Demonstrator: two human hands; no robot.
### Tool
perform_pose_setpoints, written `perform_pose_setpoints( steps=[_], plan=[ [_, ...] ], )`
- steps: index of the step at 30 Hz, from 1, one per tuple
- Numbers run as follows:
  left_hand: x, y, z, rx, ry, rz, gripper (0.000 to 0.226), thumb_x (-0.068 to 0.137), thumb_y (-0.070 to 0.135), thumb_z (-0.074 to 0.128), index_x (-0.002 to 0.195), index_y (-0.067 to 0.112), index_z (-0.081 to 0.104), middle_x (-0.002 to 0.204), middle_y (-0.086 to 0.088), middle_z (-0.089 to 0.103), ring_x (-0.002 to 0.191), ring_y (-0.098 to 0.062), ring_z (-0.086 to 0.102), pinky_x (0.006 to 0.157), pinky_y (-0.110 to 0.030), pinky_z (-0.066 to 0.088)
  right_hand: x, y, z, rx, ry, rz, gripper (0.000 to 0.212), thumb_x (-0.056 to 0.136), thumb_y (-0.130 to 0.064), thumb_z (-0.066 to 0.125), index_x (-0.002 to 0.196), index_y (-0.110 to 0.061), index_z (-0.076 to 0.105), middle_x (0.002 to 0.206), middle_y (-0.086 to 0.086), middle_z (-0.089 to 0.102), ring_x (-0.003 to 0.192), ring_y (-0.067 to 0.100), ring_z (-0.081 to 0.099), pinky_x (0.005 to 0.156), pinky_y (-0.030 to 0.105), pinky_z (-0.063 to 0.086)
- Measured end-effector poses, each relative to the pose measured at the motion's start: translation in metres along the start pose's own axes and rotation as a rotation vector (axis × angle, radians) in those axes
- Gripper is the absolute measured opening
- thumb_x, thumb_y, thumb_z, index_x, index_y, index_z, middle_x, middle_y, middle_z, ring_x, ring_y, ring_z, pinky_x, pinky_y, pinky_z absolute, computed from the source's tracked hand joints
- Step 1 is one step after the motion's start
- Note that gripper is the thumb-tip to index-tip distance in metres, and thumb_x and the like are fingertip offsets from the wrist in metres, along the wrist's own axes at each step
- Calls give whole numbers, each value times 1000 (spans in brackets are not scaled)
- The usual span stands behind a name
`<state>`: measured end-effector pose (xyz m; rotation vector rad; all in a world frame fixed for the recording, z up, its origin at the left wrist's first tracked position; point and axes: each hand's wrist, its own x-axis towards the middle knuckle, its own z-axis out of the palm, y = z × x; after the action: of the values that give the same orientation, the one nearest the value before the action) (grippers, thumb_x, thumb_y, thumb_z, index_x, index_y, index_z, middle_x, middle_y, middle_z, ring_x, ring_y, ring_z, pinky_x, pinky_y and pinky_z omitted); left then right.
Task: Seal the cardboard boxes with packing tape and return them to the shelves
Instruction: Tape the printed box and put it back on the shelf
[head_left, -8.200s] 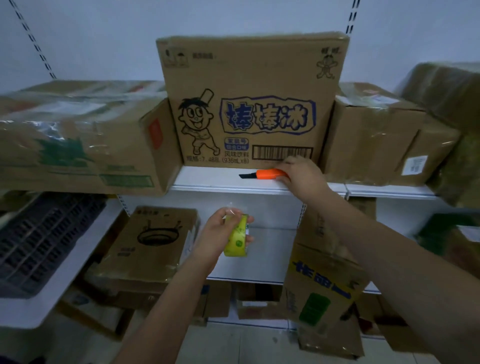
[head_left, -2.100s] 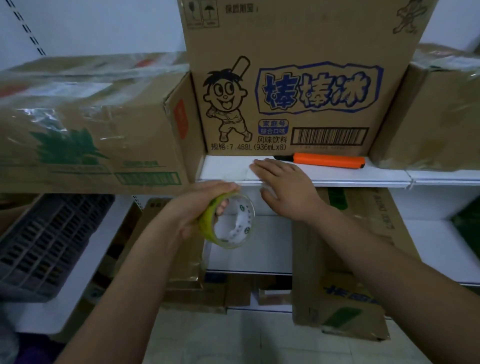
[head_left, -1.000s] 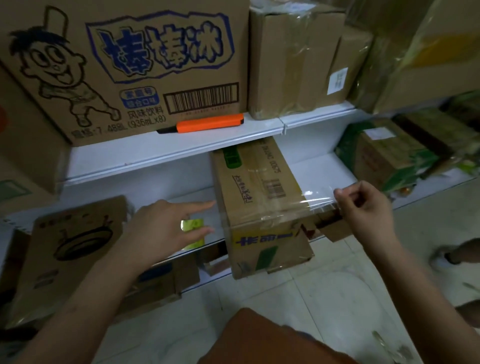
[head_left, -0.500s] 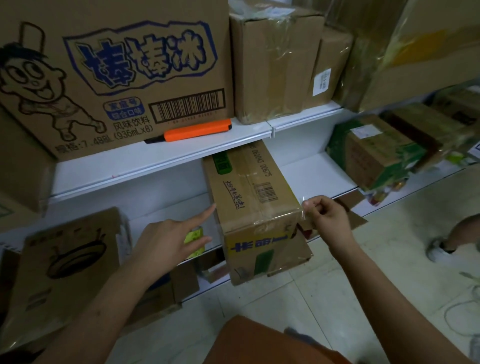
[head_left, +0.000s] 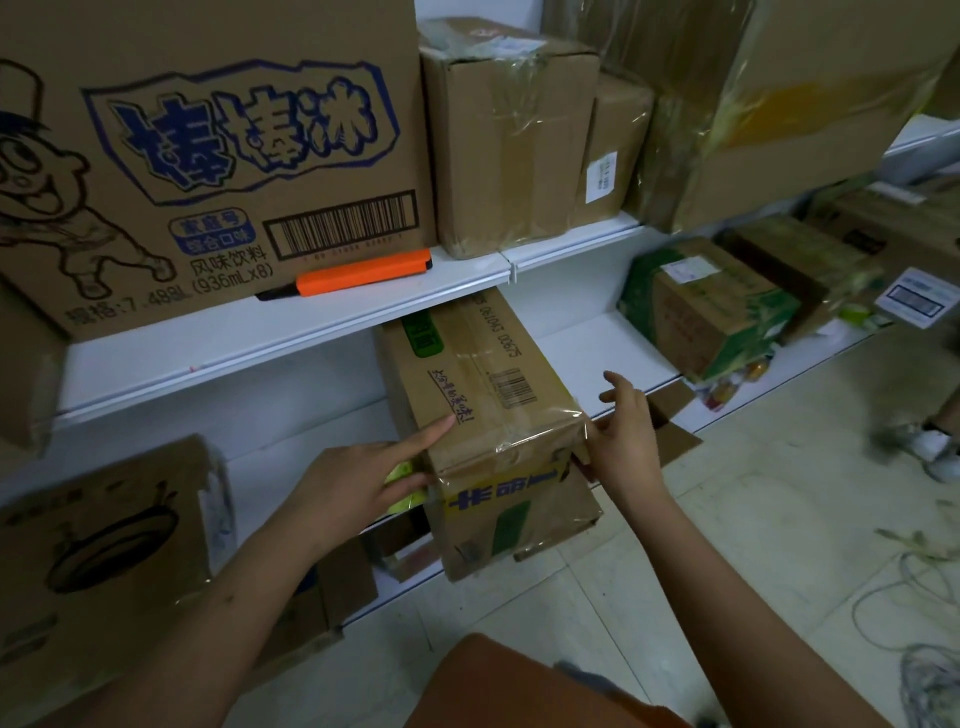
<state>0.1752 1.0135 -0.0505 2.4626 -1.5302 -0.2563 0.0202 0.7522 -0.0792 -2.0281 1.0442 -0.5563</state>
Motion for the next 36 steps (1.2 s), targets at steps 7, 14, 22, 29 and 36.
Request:
perform_pose_setpoints(
  steps=[7, 14, 22, 29, 36],
  plan=[
    [-3, -3, 2, -66, -13, -42, 74, 93, 59, 40, 127, 79, -21, 129, 6, 66, 97, -15, 68, 83, -27, 54, -7, 13, -20, 41, 220, 41, 18, 95, -23, 64, 106, -14, 75, 94, -4, 73, 83, -5, 63, 74, 7, 45],
    [-2, -3, 2, -113, -26, -55, 80, 98, 50, 46, 122, 83, -23, 131, 6, 65, 95, -14, 66, 79, -23, 50, -29, -29, 0, -10, 30, -102, 49, 102, -39, 47, 74, -6, 69, 61, 12, 64, 57, 28, 61, 57, 42, 52],
    [7, 7, 4, -167, -31, -10, 71, 98, 52, 44, 137, 74, -11, 113, 2, 70, 75, -6, 59, 72, -22, 51, -12, -50, 11, -423, -11, -22, 42, 102, -18, 20, 126, 3, 47, 125, 18, 57, 114, 36, 58, 81, 38, 46],
    [9, 14, 7, -249, 2, -26, 74, 99, 49, 50, 142, 70, -7, 129, 2, 66, 93, -14, 66, 81, -25, 51, -24, -63, 34, -728, -98, -360, 62, 106, -41, 8, 158, -7, 8, 165, 14, -1, 153, 24, -7, 124, 44, -8],
    [0, 8, 15, -313, 17, -127, 78, 97, 52, 52, 137, 73, -12, 113, -10, 67, 102, -23, 64, 87, -38, 54, -67, -43, 77, -457, 127, -866, 56, 108, -37, 18, 151, -8, 39, 160, 10, 32, 150, 25, 25, 124, 43, 14]
  ],
)
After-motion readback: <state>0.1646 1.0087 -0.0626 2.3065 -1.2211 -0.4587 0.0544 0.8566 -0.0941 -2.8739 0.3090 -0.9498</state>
